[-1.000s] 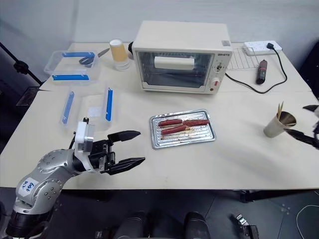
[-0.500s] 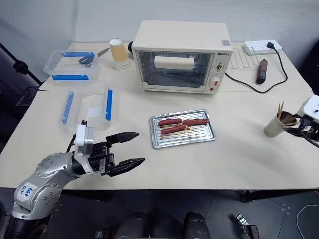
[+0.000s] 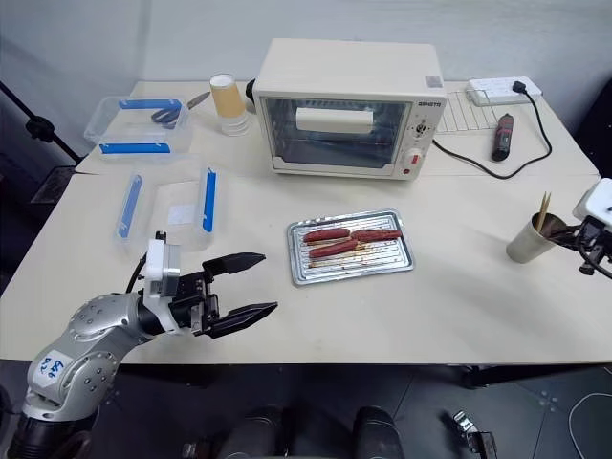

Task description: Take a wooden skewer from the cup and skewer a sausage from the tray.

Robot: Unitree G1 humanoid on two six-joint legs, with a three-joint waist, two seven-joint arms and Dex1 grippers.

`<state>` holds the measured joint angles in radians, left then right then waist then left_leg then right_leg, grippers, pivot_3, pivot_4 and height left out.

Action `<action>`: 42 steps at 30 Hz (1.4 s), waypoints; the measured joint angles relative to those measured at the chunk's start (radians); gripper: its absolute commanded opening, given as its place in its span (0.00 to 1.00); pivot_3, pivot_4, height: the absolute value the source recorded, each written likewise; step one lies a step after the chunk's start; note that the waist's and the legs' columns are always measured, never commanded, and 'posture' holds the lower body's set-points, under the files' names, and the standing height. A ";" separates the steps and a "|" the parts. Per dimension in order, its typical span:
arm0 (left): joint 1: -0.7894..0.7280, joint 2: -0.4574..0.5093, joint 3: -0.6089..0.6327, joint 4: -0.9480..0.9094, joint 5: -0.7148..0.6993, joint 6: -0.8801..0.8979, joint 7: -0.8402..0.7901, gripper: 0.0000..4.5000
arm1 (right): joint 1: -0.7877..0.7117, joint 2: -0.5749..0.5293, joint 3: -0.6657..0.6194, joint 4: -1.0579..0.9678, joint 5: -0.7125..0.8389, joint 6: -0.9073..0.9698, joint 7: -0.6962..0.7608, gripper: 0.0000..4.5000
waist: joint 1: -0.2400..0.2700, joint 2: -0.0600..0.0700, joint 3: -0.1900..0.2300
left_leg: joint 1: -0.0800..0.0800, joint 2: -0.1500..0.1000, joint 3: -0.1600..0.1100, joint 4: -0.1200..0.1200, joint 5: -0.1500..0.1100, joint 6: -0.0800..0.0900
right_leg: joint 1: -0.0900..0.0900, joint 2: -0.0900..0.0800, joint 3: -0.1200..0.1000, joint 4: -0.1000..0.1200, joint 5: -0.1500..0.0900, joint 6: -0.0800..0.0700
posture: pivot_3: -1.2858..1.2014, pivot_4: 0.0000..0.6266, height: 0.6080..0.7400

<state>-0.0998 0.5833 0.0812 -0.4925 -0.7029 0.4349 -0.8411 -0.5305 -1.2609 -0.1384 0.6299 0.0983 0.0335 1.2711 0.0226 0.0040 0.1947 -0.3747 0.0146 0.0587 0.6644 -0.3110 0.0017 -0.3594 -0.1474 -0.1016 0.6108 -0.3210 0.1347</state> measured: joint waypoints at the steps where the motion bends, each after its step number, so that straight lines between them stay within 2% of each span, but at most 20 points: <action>1: 0.000 0.000 0.000 0.001 0.001 -0.001 -0.002 1.00 | 0.004 -0.009 -0.007 -0.008 0.009 0.012 0.012 0.00 | 0.000 0.000 0.000 | 0.000 0.000 0.000 0.000 0.000 0.000 | 0.000 0.000 0.000 0.000 0.000 0.000 | 0.52 0.24 1.00; 7: -0.011 -0.010 -0.007 0.055 0.021 -0.032 -0.030 1.00 | 0.032 -0.143 -0.118 -0.073 0.123 0.087 0.175 0.00 | -0.002 0.002 0.001 | 0.000 0.000 0.000 0.000 0.000 0.000 | 0.000 0.000 0.000 0.000 0.000 0.000 | 0.52 0.24 1.00; 11: -0.035 -0.017 -0.020 0.100 0.041 -0.059 -0.056 1.00 | -0.023 -0.202 -0.150 -0.077 0.185 0.144 0.240 0.00 | -0.003 0.002 0.001 | 0.000 0.001 0.000 0.000 0.000 0.000 | 0.000 0.000 0.000 0.000 0.000 0.000 | 0.52 0.24 1.00; 14: -0.050 -0.018 -0.021 0.118 0.042 -0.068 -0.071 1.00 | -0.079 -0.208 -0.152 -0.094 0.248 0.207 0.254 0.00 | -0.006 0.002 0.001 | 0.000 0.001 0.000 0.000 -0.001 -0.001 | -0.001 0.000 0.000 0.000 0.000 0.000 | 0.52 0.24 1.00; 18: -0.072 -0.037 -0.022 0.121 0.041 -0.075 -0.078 1.00 | -0.118 -0.182 -0.154 -0.206 0.395 0.412 0.259 0.00 | -0.010 0.002 0.001 | 0.000 0.004 -0.001 -0.001 -0.001 -0.001 | 0.000 0.000 0.000 -0.001 0.000 0.000 | 0.52 0.24 1.00; 20: -0.095 -0.068 -0.025 0.122 0.036 -0.073 -0.074 1.00 | -0.092 -0.114 -0.167 -0.331 0.535 0.601 0.258 0.00 | -0.009 0.001 0.001 | 0.000 0.005 -0.004 0.000 -0.001 -0.001 | 0.000 0.000 -0.001 0.000 0.000 0.000 | 0.52 0.24 1.00; 23: -0.120 -0.097 -0.027 0.125 0.027 -0.064 -0.064 1.00 | -0.054 0.026 -0.181 -0.470 0.674 0.759 0.215 0.00 | -0.002 0.001 0.001 | -0.001 0.002 -0.006 0.001 -0.001 -0.001 | 0.001 0.000 -0.002 0.001 0.000 0.000 | 0.52 0.24 1.00; 26: -0.161 -0.137 -0.050 0.128 0.022 -0.057 -0.047 1.00 | -0.019 0.203 -0.161 -0.601 0.767 0.836 0.118 0.00 | 0.002 0.000 0.001 | -0.002 0.000 -0.008 0.002 -0.001 -0.001 | 0.000 0.000 -0.002 0.002 0.000 0.001 | 0.52 0.24 1.00; 28: -0.199 -0.161 -0.063 0.153 0.025 -0.058 -0.041 1.00 | -0.030 0.382 -0.126 -0.696 0.847 0.884 0.011 0.00 | 0.003 -0.001 0.001 | -0.004 0.000 -0.009 0.002 -0.001 -0.001 | 0.000 0.001 -0.004 0.004 0.001 0.001 | 0.52 0.24 1.00; 30: -0.226 -0.188 -0.083 0.156 0.026 -0.058 -0.035 1.00 | -0.042 0.483 -0.093 -0.735 0.894 0.907 -0.053 0.00 | 0.004 -0.001 0.001 | -0.007 -0.001 -0.010 0.003 0.000 0.000 | -0.002 0.000 -0.004 0.004 0.001 0.001 | 0.52 0.24 1.00; 34: -0.232 -0.233 -0.113 0.156 0.029 -0.058 -0.014 1.00 | -0.071 0.528 -0.070 -0.780 0.930 0.937 -0.126 0.00 | 0.008 -0.001 0.001 | -0.018 -0.002 -0.012 0.010 -0.001 0.001 | -0.008 0.000 -0.008 0.006 0.002 0.003 | 0.52 0.24 1.00; 39: -0.241 -0.268 -0.141 0.153 0.039 -0.058 0.012 1.00 | -0.071 0.560 -0.044 -0.788 0.945 0.950 -0.139 0.00 | 0.002 -0.001 0.001 | -0.017 -0.002 -0.011 0.012 -0.001 0.001 | -0.008 0.000 -0.007 0.008 0.002 0.003 | 0.52 0.24 1.00; 42: -0.242 -0.274 -0.140 0.153 0.038 -0.054 0.021 0.88 | -0.071 0.560 -0.033 -0.788 0.945 0.950 -0.138 0.00 | 0.002 -0.001 0.001 | -0.017 -0.001 -0.011 0.012 -0.001 0.001 | -0.008 0.000 -0.007 0.009 0.002 0.003 | 0.52 0.24 1.00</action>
<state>-0.3415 0.3089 -0.0591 -0.3395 -0.6648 0.3809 -0.8203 -0.6011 -0.7012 -0.1716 -0.1583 1.0430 0.9833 1.1327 0.0242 0.0029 0.1956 -0.3918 0.0132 0.0480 0.6768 -0.3119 0.0027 -0.3674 -0.1471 -0.1084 0.6194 -0.3194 0.1375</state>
